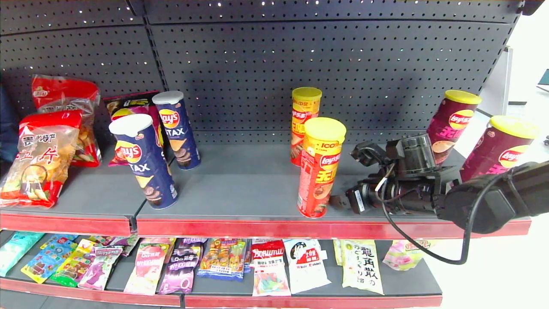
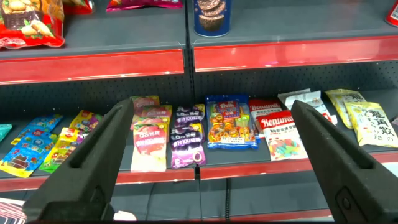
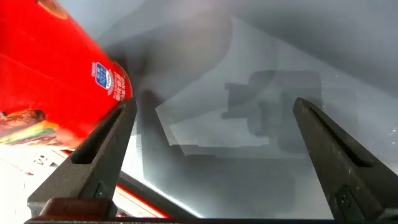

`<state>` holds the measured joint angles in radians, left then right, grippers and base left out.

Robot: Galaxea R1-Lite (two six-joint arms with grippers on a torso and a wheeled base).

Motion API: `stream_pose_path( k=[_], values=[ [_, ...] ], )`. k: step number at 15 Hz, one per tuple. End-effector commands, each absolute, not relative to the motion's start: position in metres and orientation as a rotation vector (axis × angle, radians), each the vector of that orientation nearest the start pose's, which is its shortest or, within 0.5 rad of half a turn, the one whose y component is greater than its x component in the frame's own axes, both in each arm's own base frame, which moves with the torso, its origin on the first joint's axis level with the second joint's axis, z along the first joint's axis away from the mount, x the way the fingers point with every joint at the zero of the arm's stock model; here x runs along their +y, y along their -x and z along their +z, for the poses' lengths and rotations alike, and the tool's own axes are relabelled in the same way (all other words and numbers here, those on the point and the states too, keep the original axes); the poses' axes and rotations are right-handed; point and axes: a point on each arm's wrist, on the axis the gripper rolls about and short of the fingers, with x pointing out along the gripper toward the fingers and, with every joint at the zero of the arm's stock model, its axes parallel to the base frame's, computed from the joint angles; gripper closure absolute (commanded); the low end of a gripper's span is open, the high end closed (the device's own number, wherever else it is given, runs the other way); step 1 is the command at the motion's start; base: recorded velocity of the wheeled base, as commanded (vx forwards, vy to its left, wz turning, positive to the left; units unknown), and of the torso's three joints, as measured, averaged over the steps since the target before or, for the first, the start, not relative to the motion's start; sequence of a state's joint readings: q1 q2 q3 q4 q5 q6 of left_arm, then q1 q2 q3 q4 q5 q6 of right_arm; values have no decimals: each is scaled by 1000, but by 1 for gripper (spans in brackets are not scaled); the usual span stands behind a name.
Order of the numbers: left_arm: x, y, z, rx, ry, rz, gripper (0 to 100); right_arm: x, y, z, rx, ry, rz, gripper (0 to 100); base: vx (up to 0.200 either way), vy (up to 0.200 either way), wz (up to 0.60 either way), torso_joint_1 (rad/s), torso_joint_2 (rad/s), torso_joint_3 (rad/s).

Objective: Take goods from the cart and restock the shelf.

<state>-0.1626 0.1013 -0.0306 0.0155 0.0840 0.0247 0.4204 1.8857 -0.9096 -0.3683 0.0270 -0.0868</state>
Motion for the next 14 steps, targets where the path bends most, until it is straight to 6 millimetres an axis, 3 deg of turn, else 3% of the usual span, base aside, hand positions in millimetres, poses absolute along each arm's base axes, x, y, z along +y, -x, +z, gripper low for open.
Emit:
stream_pose_path(
  k=[1, 14],
  values=[
    [5, 16, 85, 86, -35, -79, 0, 142, -306, 125, 578, 206, 469, 0, 0, 0, 0, 0, 0, 0],
    [5, 16, 85, 86, -35, -79, 0, 159, -298, 128, 569, 210, 498, 0, 0, 0, 0, 0, 0, 0]
  ],
)
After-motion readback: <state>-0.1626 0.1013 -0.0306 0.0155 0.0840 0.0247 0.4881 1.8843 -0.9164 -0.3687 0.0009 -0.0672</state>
